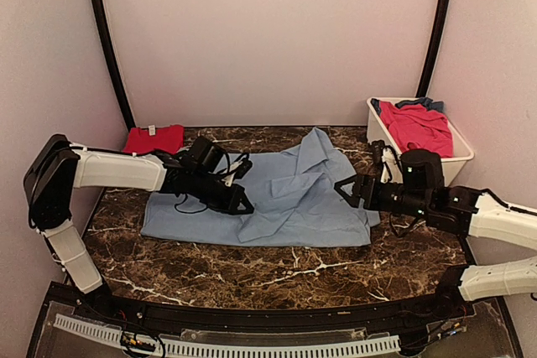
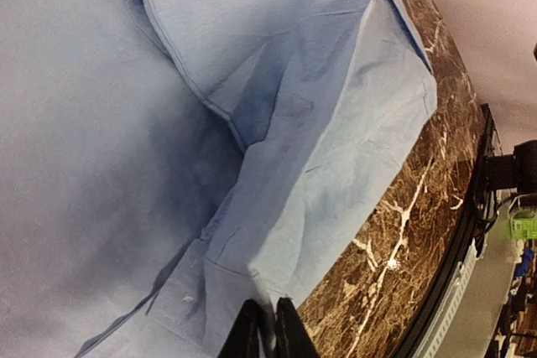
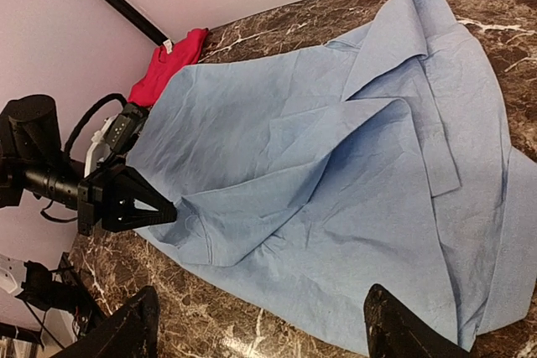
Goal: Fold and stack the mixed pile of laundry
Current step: Smooth out the 1/3-folded shirt at the center of the board.
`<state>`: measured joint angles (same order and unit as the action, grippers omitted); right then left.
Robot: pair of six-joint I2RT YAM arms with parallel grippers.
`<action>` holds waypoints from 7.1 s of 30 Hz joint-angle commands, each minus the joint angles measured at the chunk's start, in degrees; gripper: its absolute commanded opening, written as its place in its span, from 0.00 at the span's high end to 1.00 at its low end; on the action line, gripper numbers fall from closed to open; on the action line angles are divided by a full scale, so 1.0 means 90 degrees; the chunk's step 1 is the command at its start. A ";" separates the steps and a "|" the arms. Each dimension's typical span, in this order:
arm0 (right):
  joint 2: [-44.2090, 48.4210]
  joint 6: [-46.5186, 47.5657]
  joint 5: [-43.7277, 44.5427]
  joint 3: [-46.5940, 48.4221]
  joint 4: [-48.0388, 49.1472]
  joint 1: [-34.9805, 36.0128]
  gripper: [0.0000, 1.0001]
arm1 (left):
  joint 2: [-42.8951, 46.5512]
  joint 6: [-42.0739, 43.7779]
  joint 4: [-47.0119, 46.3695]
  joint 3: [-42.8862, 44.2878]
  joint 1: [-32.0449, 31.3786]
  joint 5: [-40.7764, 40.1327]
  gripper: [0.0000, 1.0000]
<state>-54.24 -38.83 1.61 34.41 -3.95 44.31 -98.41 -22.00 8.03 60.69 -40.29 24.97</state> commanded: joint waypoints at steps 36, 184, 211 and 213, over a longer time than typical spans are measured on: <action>-0.3999 0.2025 -0.2437 0.2374 0.0142 -0.0647 0.29 | 0.2374 -0.2259 -0.1847 -0.2809 -0.2267 -0.2356 0.32; -0.4083 0.2199 -0.1336 0.2492 -0.1832 -0.1215 0.27 | 0.1568 -0.0494 0.3898 -0.0482 0.3022 -0.2460 1.00; -0.4332 0.2721 -0.1924 0.2698 -0.2256 -0.1005 0.34 | 0.0990 -0.0227 0.3430 -0.0377 0.3017 -0.1794 0.75; -0.4471 0.2777 -0.1995 0.2733 -0.2200 -0.0991 0.35 | 0.1000 -0.0214 0.3423 -0.0376 0.3021 -0.1801 0.70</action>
<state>-91.88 -15.84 -14.31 57.32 -23.29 34.85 -89.82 -24.47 39.00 56.14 -13.34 8.14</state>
